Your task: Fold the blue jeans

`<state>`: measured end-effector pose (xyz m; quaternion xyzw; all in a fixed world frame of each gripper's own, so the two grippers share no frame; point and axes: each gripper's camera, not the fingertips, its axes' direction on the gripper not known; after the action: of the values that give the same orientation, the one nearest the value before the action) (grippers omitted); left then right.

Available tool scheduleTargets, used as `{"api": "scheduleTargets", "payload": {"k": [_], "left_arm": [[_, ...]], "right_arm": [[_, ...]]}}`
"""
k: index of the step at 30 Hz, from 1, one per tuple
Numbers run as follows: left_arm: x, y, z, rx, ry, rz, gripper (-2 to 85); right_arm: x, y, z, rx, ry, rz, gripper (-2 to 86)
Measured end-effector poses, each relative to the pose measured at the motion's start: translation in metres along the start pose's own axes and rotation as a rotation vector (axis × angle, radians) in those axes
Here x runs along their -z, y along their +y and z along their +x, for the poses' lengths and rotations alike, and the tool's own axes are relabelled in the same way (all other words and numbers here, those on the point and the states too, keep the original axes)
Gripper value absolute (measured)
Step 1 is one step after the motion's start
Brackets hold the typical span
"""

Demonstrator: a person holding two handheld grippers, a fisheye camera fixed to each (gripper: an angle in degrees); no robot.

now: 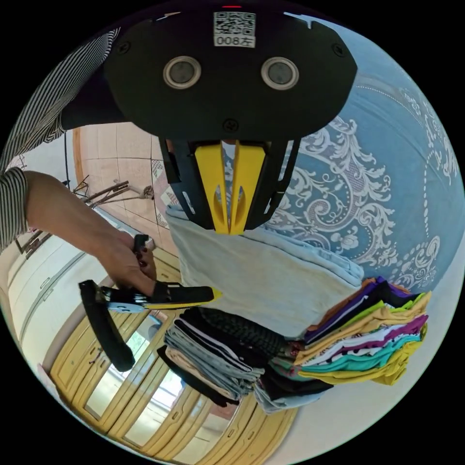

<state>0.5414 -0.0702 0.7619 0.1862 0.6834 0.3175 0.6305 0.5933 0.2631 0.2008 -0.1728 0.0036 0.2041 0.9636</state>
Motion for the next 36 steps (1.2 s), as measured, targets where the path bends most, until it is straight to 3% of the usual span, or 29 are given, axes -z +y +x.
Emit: {"api": "scheduleTargets", "payload": {"k": [3, 12, 21, 27, 36], "left_arm": [[0.004, 0.0, 0.008, 0.031, 0.0, -0.076, 0.2], [0.117, 0.049, 0.075, 0.07, -0.121, -0.029, 0.3], [0.204, 0.136, 0.169, 0.186, -0.064, -0.021, 0.4], [0.238, 0.175, 0.211, 0.352, 0.049, 0.088, 0.4], [0.262, 0.154, 0.246, 0.35, 0.055, 0.097, 1.1]], "right_arm": [[-0.026, 0.03, -0.003, -0.026, 0.011, -0.122, 0.1], [0.003, 0.077, 0.021, -0.123, -0.12, -0.051, 0.1], [0.064, 0.203, 0.023, -0.16, -0.419, -0.042, 0.1], [0.078, 0.29, 0.029, -0.222, -0.552, -0.083, 0.1], [0.14, 0.324, 0.089, -0.331, -0.491, 0.169, 1.8]]}}
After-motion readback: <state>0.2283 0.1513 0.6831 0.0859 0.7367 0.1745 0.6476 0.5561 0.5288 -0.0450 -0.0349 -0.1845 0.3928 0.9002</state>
